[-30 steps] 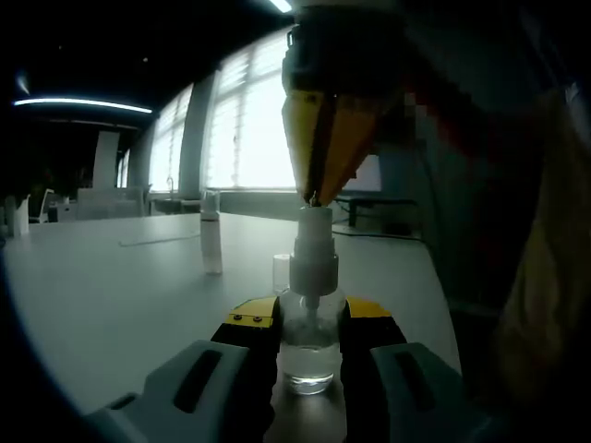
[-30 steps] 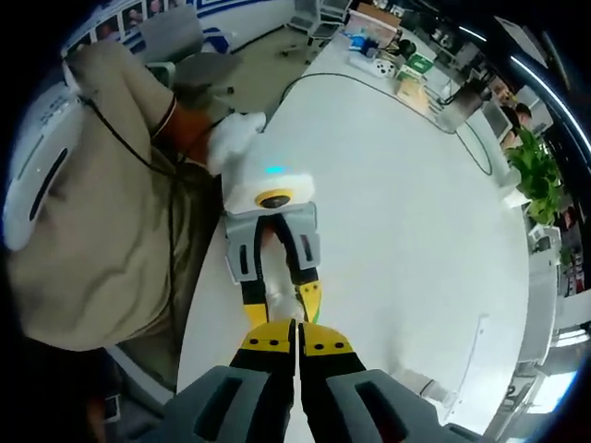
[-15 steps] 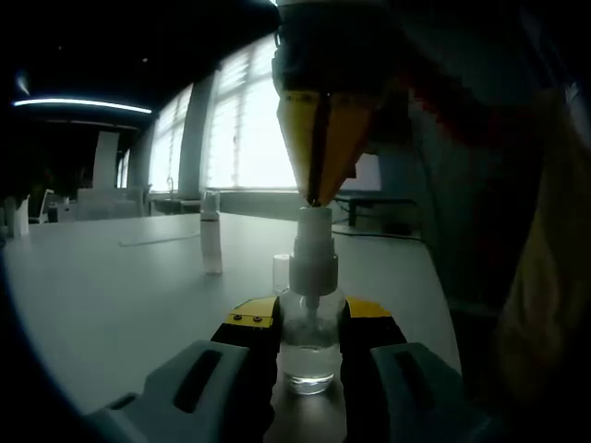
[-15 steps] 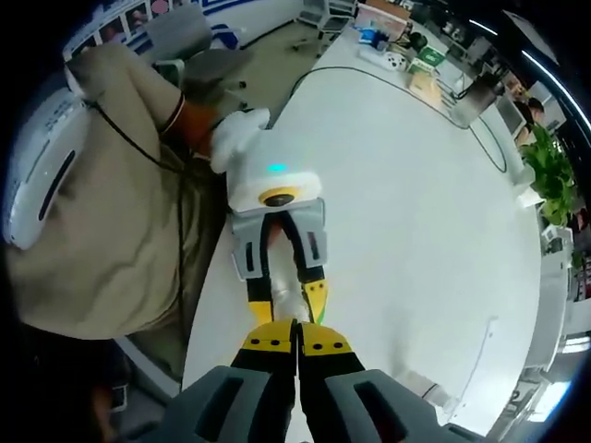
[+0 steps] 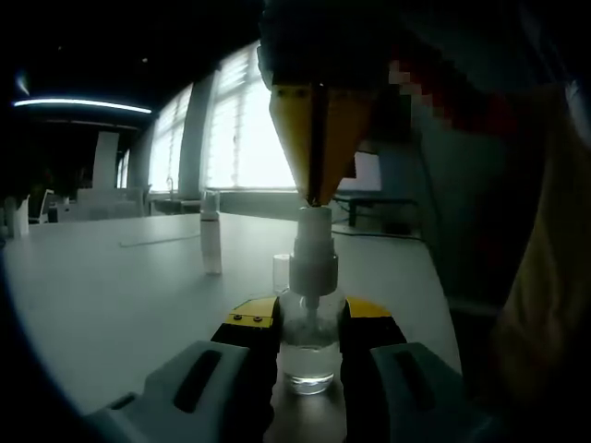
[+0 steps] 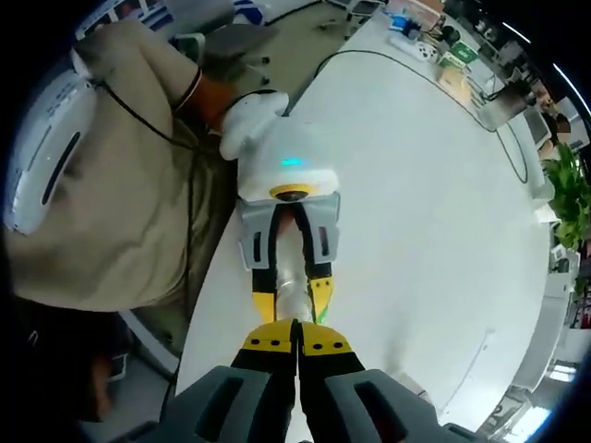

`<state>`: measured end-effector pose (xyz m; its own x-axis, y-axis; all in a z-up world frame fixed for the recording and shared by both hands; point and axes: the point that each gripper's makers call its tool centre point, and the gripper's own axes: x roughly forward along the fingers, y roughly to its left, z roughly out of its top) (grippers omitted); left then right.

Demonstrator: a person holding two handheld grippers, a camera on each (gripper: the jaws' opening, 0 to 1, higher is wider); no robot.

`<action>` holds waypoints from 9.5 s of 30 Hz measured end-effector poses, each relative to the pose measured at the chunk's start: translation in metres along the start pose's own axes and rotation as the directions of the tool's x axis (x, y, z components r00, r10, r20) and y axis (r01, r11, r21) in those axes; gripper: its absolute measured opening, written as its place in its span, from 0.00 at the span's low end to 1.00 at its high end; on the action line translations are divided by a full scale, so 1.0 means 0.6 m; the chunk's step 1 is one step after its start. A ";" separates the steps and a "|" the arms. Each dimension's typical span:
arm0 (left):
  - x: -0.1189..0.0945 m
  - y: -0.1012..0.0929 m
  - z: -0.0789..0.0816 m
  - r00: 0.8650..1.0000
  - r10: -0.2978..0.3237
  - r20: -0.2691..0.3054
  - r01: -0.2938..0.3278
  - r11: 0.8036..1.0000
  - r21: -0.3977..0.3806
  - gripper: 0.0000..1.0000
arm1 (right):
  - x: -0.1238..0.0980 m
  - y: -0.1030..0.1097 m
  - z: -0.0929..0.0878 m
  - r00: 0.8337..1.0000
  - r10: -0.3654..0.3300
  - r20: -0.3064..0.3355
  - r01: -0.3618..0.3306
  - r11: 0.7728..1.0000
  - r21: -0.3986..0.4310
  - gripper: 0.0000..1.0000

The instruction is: Clamp pump bottle remove cover press pump head put on cover

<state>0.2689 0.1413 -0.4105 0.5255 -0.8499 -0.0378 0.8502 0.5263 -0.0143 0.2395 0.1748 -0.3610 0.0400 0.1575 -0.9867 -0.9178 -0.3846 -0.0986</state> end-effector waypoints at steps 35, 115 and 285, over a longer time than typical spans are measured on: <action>-0.004 0.000 0.000 1.000 0.002 0.000 -0.002 1.000 0.008 0.16 | 0.009 0.001 -0.002 1.000 0.025 -0.009 -0.025 0.999 0.034 0.00; -0.001 0.005 0.000 1.000 0.003 0.001 -0.003 1.000 0.006 0.16 | 0.010 0.002 -0.004 1.000 0.014 0.014 -0.015 0.997 0.078 0.00; 0.000 0.001 0.001 1.000 -0.001 0.001 0.001 1.000 0.000 0.16 | -0.003 0.001 -0.002 0.999 -0.054 0.001 0.054 0.998 0.032 0.00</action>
<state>0.2694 0.1412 -0.4097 0.5248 -0.8504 -0.0366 0.8506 0.5256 -0.0139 0.2396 0.1734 -0.3593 0.0889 0.1789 -0.9798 -0.9264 -0.3466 -0.1473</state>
